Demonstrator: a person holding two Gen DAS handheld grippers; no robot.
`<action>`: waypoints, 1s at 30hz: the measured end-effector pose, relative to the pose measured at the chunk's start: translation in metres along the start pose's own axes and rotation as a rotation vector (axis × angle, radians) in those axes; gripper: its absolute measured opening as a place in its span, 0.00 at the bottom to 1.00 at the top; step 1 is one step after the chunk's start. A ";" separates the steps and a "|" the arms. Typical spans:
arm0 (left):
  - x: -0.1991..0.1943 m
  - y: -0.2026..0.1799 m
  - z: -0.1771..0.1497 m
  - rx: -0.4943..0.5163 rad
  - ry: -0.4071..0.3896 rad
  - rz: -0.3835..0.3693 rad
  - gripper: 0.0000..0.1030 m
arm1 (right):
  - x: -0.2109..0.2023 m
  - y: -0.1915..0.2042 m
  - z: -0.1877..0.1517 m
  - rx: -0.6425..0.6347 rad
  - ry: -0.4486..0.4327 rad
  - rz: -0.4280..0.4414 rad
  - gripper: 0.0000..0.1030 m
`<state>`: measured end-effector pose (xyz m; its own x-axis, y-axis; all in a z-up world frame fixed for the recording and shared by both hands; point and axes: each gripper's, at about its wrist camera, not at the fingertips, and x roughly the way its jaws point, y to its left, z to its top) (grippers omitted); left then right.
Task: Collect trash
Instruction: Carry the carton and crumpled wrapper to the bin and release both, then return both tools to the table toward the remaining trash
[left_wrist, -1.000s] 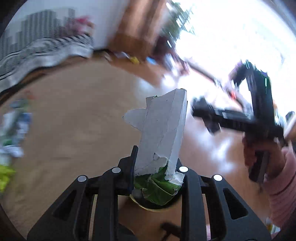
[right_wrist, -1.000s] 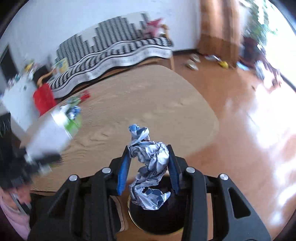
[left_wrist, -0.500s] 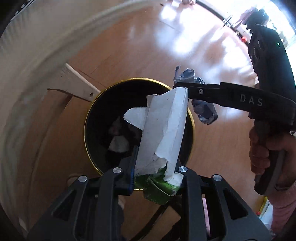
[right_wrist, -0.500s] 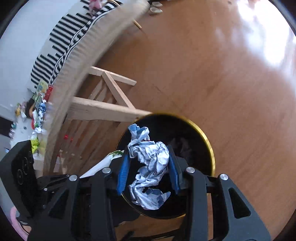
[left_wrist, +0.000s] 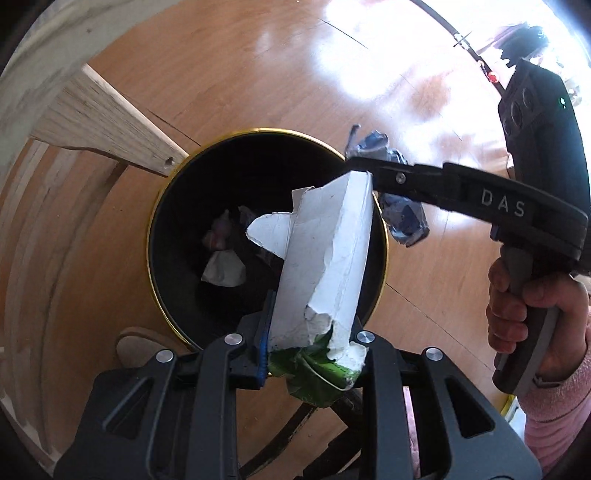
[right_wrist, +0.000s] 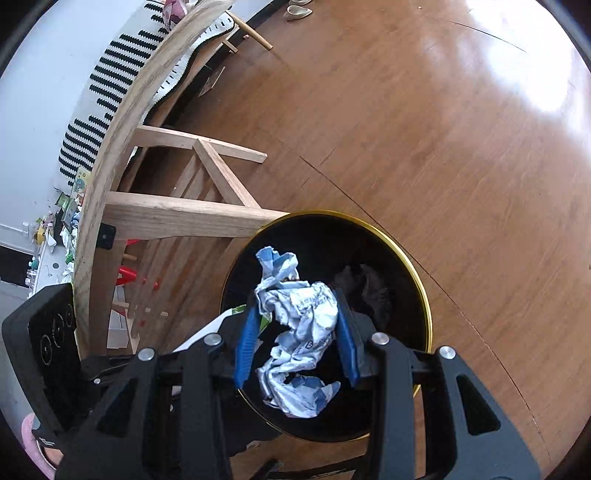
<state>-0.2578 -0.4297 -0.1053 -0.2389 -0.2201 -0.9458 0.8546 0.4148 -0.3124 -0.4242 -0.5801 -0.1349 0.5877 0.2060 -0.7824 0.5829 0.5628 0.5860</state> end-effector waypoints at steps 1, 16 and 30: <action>0.003 0.000 -0.001 -0.001 0.014 0.003 0.28 | 0.000 -0.001 0.001 0.002 -0.004 0.001 0.42; -0.121 -0.057 -0.036 0.250 -0.701 0.375 0.94 | -0.046 0.046 -0.012 -0.312 -0.318 -0.598 0.94; -0.304 0.246 -0.238 -0.762 -0.849 0.779 0.94 | -0.054 0.235 -0.021 -0.598 -0.508 -0.307 0.94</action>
<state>-0.0849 -0.0509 0.0845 0.7664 -0.0619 -0.6393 0.1099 0.9933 0.0356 -0.3303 -0.4423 0.0410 0.7159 -0.3302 -0.6152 0.4468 0.8937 0.0404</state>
